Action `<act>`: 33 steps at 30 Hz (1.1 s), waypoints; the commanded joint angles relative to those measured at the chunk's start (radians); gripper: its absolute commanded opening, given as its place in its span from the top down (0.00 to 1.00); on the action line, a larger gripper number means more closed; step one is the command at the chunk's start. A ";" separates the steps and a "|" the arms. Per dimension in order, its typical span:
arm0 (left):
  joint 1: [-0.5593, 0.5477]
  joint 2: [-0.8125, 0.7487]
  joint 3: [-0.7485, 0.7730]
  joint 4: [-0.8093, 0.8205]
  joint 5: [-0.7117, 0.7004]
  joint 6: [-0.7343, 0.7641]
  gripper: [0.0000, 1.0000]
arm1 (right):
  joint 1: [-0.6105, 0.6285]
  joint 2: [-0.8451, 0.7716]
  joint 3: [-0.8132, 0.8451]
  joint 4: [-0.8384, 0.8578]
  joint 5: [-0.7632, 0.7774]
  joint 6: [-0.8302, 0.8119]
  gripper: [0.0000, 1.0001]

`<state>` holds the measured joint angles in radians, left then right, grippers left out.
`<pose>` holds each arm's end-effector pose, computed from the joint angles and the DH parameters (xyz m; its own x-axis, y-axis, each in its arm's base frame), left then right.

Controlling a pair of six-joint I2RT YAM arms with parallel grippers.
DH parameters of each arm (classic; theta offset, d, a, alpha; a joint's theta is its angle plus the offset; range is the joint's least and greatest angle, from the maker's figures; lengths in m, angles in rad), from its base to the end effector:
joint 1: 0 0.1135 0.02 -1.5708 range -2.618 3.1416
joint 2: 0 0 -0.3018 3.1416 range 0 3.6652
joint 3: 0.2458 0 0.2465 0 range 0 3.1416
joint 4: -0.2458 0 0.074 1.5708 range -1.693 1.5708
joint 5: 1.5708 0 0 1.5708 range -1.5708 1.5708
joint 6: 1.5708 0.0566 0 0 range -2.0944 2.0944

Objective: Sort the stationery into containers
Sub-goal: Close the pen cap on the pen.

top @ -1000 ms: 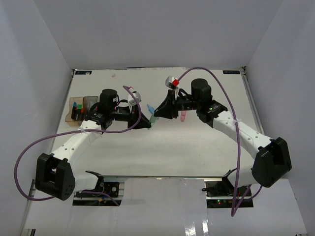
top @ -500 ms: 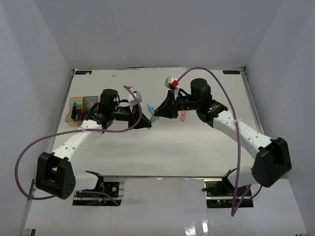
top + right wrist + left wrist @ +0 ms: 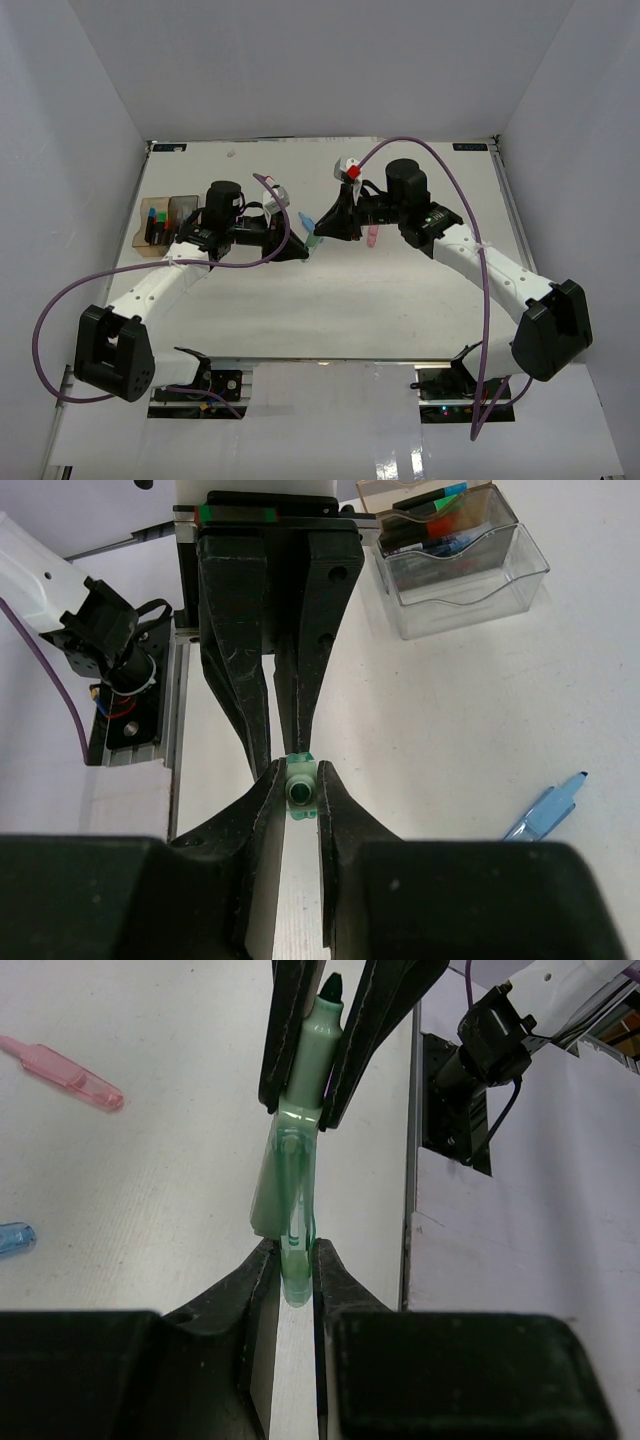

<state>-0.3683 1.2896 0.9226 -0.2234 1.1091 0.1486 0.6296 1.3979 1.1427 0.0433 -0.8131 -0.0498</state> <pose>0.2275 -0.1421 0.3184 -0.3872 0.2201 -0.8954 0.9217 0.1165 -0.3699 0.2384 0.2246 0.3847 -0.1211 -0.1305 -0.9840 -0.9859 0.1310 0.1039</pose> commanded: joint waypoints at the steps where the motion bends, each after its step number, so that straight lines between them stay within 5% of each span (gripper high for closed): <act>1: -0.003 0.014 -0.001 -0.042 -0.003 0.009 1.00 | -0.011 -0.053 0.069 0.058 0.014 -0.033 0.90; 33: -0.003 0.039 0.018 -0.019 0.008 -0.052 1.00 | 0.002 -0.073 -0.026 0.067 -0.081 -0.024 0.55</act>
<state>-0.3721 1.3407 0.9298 -0.2436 1.1000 0.0963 0.6289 1.3338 1.1244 0.0715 -0.8688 -0.0826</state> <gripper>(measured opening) 0.251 0.450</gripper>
